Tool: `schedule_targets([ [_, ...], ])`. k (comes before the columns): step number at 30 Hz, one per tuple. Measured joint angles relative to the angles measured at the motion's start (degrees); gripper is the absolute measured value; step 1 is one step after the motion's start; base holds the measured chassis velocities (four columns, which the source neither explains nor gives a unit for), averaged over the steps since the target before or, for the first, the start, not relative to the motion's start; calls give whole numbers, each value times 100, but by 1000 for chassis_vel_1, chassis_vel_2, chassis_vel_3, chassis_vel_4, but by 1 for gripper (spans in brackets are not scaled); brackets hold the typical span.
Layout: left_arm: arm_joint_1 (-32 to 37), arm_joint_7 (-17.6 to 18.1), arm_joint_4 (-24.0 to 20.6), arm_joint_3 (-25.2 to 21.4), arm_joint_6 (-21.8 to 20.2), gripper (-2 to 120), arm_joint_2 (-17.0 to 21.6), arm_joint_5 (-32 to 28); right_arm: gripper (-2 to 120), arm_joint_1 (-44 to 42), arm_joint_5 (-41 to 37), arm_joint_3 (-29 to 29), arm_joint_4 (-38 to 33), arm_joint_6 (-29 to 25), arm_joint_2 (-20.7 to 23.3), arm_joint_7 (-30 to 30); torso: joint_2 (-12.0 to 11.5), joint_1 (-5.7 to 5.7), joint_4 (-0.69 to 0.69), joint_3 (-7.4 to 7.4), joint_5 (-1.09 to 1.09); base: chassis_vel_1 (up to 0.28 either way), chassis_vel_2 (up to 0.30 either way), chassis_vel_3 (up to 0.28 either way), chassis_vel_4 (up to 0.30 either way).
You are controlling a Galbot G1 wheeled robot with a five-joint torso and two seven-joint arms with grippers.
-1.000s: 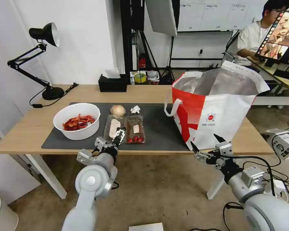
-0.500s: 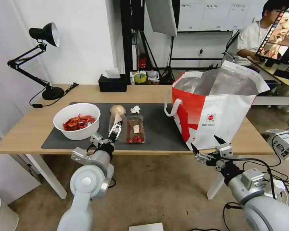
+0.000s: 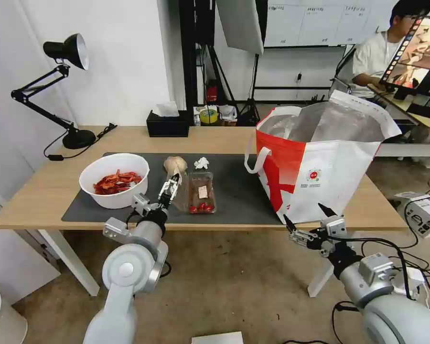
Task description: Pick up the trash from the table and place it into the takeout bag.
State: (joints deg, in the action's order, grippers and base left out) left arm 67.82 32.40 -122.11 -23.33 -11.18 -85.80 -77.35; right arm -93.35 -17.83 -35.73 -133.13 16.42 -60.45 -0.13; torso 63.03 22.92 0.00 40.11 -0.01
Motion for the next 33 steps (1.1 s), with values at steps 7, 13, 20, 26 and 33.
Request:
schedule_targets([
  [7, -122, 25, 76, 59, 16, 100, -53, -1, 100, -38, 1, -27, -24, -1, -6, 0, 0, 0, 0, 0, 1, 0, 0, 0, 0],
  [13, -244, 19, 143, 286, 18, 100, -133, 30, 100, -141, 4, -109, -79, -4, -36, -1, 0, 0, 0, 0, 1, 0, 0, 0, 0],
  [20, -347, 13, 231, 521, 0, 100, -191, 85, 100, -317, 19, -228, -188, -17, -85, 0, 0, 0, 0, 0, 1, 0, 0, 0, 0],
  [26, -486, 1, 337, 703, -35, 100, -289, 160, 100, -551, 42, -354, -342, -125, -175, 0, 0, 0, 0, 0, 1, 0, 0, 0, 0],
  [33, -594, -40, 469, 882, -213, 100, -289, 346, 100, -864, 108, -481, -555, -225, -306, -4, 0, 0, -1, 0, 1, 0, 0, 0, 0],
])
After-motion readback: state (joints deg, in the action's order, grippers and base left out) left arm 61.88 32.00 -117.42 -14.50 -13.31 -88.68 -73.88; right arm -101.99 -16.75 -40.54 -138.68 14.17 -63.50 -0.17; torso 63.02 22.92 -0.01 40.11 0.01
